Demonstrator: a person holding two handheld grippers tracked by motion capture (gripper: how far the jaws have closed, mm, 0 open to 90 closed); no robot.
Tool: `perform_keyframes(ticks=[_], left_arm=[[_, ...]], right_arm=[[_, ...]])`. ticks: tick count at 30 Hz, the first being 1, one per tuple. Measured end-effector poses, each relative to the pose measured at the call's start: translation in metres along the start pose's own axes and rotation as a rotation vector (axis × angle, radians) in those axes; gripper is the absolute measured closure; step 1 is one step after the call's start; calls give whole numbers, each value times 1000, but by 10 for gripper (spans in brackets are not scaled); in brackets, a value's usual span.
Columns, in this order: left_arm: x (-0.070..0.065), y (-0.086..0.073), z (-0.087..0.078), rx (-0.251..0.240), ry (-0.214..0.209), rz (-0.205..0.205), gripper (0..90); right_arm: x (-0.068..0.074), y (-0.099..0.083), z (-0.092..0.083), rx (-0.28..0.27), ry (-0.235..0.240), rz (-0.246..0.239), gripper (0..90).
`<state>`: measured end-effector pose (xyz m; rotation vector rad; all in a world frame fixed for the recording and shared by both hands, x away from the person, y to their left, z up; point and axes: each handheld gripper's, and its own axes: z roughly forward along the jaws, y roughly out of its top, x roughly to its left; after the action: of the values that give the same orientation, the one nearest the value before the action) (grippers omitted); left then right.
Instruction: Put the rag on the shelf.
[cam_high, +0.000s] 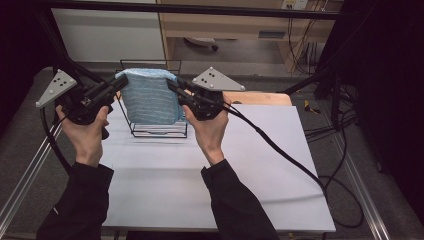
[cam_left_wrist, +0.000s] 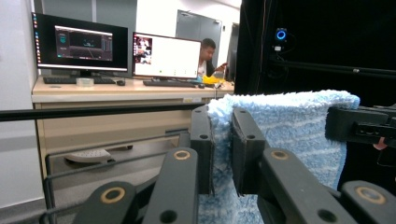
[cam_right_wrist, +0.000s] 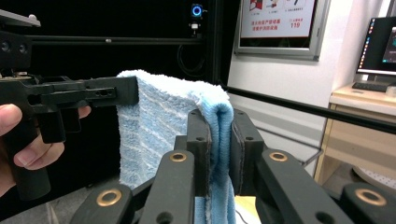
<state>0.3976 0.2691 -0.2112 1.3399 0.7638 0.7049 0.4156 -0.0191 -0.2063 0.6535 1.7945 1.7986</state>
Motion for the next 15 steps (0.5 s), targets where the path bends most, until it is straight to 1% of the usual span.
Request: perform_keyframes(ticks=[6,11,15], left_arm=[[5,11,4,-17,12,13,808],[9,18,8,-27,16,11,808],[11,23,10,-31,21,20,808]], right_arm=[[-3,10,9,-15,-6,-7,809],[-6,16,16,-26,-8,-9,809],[-9,20,20,-34,-7,-13,809]])
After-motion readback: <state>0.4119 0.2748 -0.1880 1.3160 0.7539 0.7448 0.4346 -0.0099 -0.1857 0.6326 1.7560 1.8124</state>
